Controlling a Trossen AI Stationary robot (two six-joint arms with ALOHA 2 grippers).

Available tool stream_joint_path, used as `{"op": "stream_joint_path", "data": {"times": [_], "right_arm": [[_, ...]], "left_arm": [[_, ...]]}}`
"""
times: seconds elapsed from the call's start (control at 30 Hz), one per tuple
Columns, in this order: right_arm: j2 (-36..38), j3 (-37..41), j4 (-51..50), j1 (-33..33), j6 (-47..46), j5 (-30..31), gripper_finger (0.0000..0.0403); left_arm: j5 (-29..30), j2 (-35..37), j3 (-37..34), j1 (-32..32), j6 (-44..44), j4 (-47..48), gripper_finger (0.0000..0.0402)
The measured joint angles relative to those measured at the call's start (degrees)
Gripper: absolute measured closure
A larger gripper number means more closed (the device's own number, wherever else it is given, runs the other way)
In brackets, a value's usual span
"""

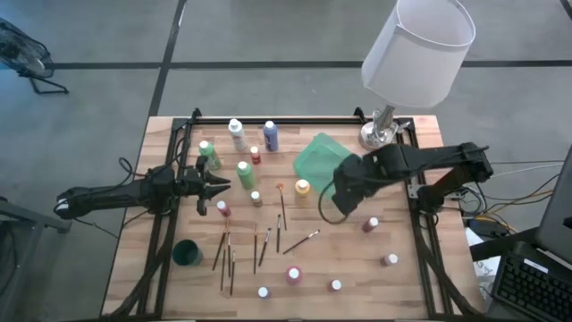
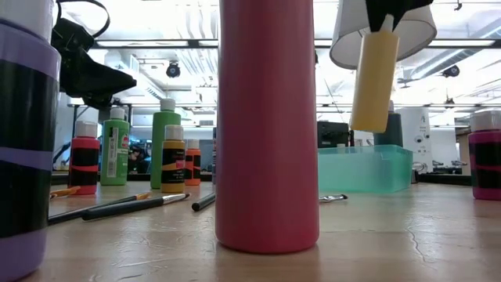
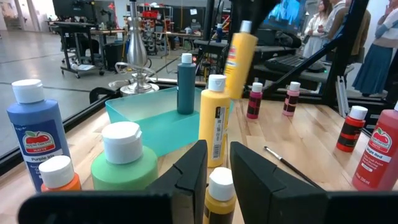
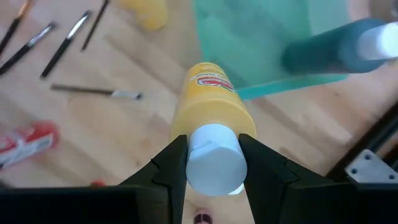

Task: Pick & Place Paint Supplies
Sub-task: Put the big yellow paint bottle into the green bin

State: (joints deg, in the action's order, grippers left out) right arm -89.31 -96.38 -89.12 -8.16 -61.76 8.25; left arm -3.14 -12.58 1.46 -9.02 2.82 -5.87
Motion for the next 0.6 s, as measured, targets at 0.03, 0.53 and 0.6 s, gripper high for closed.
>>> {"op": "stream_joint_path", "data": {"times": [0.03, 0.53, 0.6], "right_arm": [[-0.1, 0.0, -0.2, 0.8, 0.0, 0.5, 0.0287], [-0.2, 0.2, -0.9, 7.5, -2.1, 3.4, 0.0287], [-0.1, 0.4, -0.9, 8.1, -2.6, 3.8, 0.0287]], "left_arm": [[0.0, 0.0, 0.0, 0.0, 0.0, 0.0, 0.0326], [0.0, 0.0, 0.0, 0.0, 0.0, 0.0, 0.0326], [0.0, 0.0, 0.0, 0.0, 0.0, 0.0, 0.0326]]}}
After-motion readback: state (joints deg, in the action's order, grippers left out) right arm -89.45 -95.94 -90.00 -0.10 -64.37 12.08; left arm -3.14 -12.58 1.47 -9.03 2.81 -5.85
